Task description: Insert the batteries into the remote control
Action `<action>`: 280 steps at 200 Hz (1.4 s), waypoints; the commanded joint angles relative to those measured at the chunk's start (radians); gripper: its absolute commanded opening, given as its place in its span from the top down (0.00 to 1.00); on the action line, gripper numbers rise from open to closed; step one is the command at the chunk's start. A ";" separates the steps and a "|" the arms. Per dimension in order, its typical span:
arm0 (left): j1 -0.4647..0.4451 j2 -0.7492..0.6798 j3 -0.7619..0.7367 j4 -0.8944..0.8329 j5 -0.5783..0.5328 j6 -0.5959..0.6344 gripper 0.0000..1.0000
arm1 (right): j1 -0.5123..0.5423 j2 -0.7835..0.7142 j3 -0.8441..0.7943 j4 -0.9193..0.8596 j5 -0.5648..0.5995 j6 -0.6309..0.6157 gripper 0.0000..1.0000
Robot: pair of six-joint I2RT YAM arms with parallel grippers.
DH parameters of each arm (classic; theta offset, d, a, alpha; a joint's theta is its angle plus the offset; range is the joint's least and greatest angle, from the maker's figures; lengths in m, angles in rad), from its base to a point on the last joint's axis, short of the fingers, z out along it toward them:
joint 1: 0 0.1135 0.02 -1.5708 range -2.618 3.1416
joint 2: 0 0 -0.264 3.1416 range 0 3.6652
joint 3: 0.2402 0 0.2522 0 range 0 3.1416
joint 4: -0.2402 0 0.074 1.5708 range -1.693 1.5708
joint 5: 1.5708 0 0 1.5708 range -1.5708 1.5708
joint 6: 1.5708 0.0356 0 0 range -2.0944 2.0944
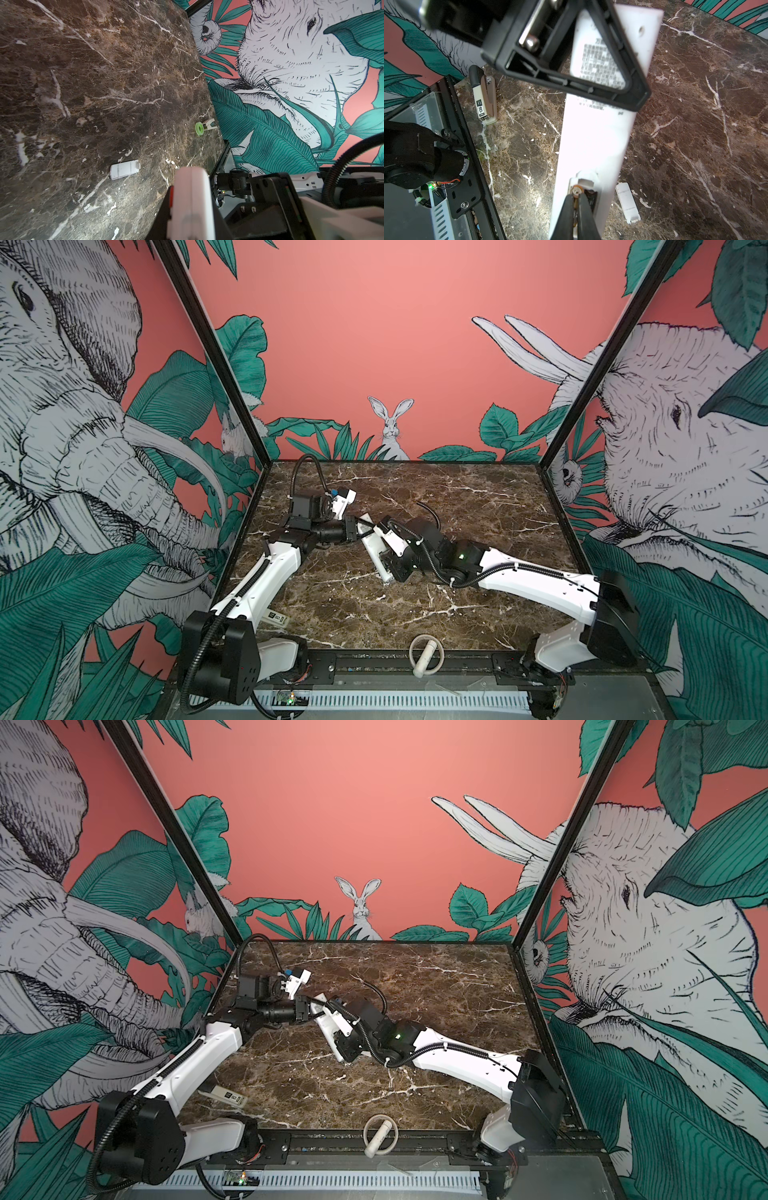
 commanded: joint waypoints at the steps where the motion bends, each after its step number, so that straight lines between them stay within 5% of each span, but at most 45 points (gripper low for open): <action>1: 0.000 -0.045 0.013 0.031 0.057 -0.030 1.00 | 0.005 -0.001 -0.011 0.030 -0.001 0.003 0.92; 74: 0.009 -0.067 0.013 0.069 0.073 -0.071 1.00 | 0.005 0.030 -0.009 0.029 -0.002 0.000 1.00; 280: 0.033 -0.065 0.027 0.106 0.076 -0.112 1.00 | 0.005 0.063 0.047 -0.047 0.013 -0.028 0.95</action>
